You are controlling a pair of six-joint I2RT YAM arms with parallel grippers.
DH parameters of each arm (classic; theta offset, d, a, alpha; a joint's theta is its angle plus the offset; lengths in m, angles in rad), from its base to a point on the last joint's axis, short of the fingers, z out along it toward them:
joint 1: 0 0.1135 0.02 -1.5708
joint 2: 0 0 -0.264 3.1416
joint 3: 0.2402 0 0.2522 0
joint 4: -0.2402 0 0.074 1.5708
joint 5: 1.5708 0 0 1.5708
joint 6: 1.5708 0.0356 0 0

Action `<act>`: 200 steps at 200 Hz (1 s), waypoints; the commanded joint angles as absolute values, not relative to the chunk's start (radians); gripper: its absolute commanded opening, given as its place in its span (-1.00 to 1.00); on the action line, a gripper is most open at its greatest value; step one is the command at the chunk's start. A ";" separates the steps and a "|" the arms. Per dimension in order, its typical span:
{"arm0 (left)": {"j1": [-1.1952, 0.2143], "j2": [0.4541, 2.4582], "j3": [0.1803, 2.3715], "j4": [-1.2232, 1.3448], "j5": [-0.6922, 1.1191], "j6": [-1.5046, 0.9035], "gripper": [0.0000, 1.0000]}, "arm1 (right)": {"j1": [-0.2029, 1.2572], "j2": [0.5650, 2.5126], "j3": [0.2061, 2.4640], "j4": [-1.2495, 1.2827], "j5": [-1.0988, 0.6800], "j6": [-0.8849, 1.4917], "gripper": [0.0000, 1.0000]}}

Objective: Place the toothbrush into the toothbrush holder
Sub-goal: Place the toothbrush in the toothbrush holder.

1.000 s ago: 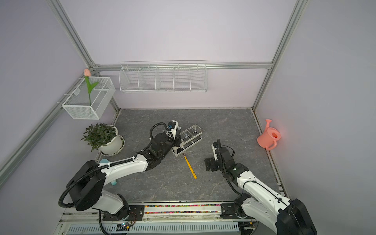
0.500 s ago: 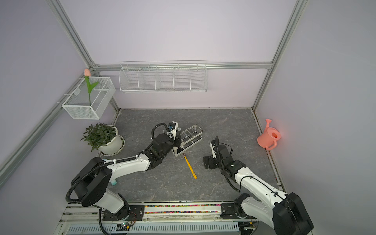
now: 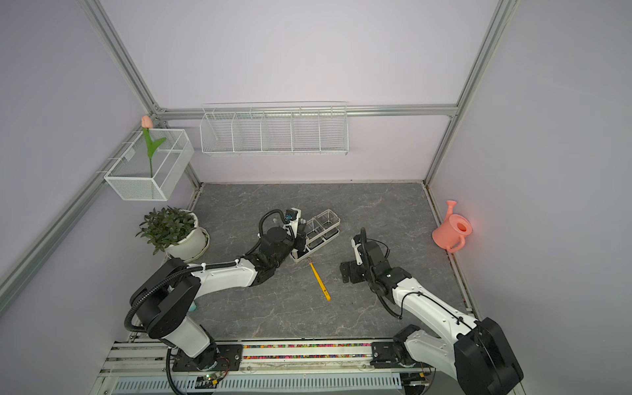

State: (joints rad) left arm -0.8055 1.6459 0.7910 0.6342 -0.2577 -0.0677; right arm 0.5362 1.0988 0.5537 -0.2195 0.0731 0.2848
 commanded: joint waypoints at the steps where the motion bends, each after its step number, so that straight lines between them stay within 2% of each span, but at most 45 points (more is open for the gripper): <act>1: -0.797 1.667 0.780 0.687 -0.234 -0.079 -0.96 | 0.526 1.104 0.577 -0.220 0.062 0.290 0.97; 49: -0.793 1.675 0.779 0.693 -0.231 -0.079 -0.89 | 0.526 1.113 0.581 -0.224 0.061 0.291 0.97; 71: -0.793 1.672 0.778 0.688 -0.236 -0.078 -0.74 | 0.525 1.122 0.581 -0.222 0.056 0.294 0.97; 89: -0.793 1.666 0.777 0.687 -0.239 -0.072 -0.54 | 0.523 1.136 0.583 -0.222 0.045 0.296 0.97; 200: -0.793 1.640 0.760 0.709 -0.207 -0.085 -0.26 | 0.520 1.187 0.594 -0.215 0.021 0.300 0.97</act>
